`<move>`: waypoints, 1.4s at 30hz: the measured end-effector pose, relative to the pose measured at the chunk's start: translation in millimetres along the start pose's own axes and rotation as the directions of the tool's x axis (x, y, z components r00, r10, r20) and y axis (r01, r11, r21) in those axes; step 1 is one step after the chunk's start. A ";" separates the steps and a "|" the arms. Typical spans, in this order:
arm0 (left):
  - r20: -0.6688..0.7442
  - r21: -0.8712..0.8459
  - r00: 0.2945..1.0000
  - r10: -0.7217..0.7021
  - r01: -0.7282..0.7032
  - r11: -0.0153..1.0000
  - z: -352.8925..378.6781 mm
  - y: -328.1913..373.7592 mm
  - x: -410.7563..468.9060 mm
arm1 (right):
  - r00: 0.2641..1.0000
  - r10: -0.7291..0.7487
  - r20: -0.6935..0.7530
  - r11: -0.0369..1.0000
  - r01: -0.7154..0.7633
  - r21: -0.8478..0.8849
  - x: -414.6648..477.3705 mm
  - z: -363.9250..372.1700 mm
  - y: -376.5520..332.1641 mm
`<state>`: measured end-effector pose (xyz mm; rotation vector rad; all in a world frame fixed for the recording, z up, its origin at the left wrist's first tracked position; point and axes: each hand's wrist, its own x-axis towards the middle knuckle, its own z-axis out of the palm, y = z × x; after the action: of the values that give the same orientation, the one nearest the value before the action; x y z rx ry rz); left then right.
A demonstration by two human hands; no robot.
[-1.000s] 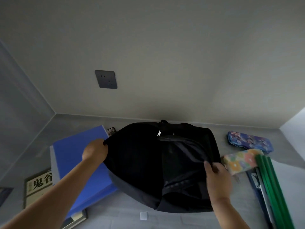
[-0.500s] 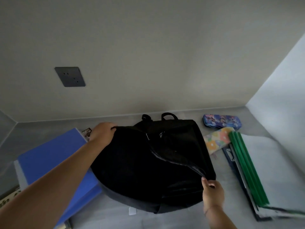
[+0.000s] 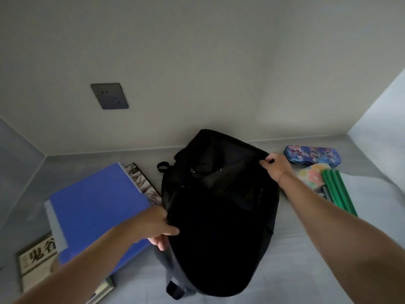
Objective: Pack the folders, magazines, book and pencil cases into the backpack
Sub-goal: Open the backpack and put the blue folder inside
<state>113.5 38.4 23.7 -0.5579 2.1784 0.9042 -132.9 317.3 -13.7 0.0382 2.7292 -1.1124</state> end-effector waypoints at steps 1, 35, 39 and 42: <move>-0.076 0.042 0.997 0.023 -0.020 0.999 6.6 2.0 3.8 | 1.000 0.001 -0.015 1.000 -0.001 -0.027 2.5 5.2 -0.8; -0.395 -0.694 0.903 -0.170 -0.172 0.700 19.2 22.2 89.6 | 0.966 0.257 -0.031 0.932 -0.239 0.273 -24.1 11.6 28.3; -0.599 -0.529 0.784 -0.162 -0.235 0.816 13.8 28.9 95.6 | 0.971 0.238 0.018 0.927 -0.232 0.294 -37.4 14.2 42.5; -0.706 -0.338 0.685 -0.179 -0.104 0.935 13.2 29.1 108.9 | 0.984 0.172 0.040 0.953 -0.176 0.247 -45.2 13.7 58.1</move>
<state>29.7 54.7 -51.0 -1.3382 2.6914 1.2059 -80.7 351.7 -54.9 0.2973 2.4950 -1.3860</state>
